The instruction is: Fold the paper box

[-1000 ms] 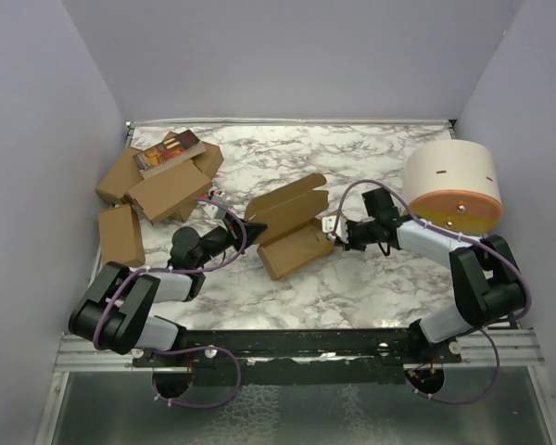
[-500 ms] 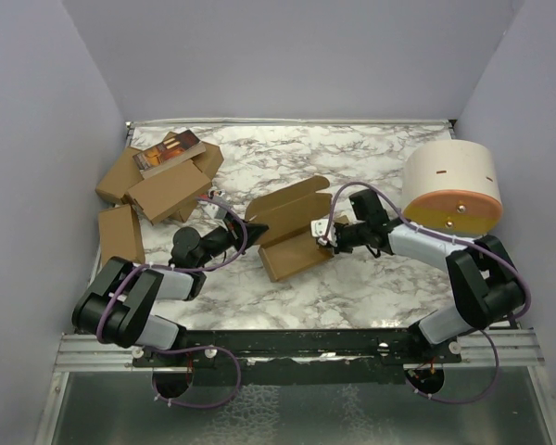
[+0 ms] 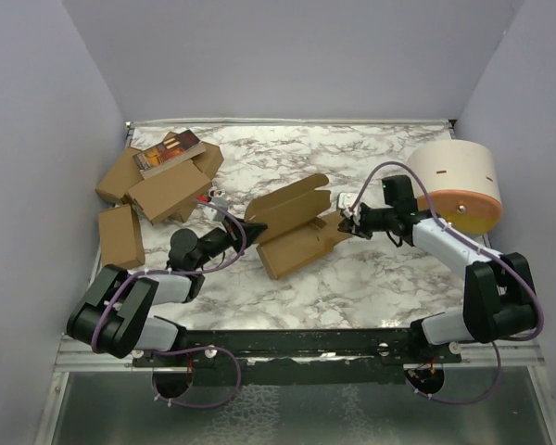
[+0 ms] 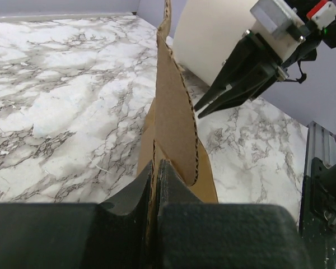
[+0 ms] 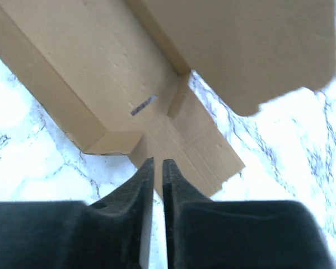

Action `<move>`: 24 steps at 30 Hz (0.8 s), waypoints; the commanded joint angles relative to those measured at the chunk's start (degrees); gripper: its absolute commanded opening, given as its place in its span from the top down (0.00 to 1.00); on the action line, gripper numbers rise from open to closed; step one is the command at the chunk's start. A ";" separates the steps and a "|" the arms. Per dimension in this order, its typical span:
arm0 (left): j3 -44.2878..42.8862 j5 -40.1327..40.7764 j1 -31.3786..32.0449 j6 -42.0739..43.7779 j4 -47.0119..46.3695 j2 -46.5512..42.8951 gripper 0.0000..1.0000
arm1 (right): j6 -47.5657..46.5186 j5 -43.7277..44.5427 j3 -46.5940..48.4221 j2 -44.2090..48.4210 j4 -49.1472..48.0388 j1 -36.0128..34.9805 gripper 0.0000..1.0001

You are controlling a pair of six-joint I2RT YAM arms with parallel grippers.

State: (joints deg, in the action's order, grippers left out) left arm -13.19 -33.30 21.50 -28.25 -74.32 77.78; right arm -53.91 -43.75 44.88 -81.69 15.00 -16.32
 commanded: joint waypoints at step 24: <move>8.72 -3.10 0.38 5.22 -18.08 -7.64 1.00 | 20.59 -3.65 6.72 -1.22 -7.15 8.34 0.18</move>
State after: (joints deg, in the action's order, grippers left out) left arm -4.75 -33.91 21.52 -23.55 -86.48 71.72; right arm -33.28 -41.74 47.90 -82.63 6.85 -9.61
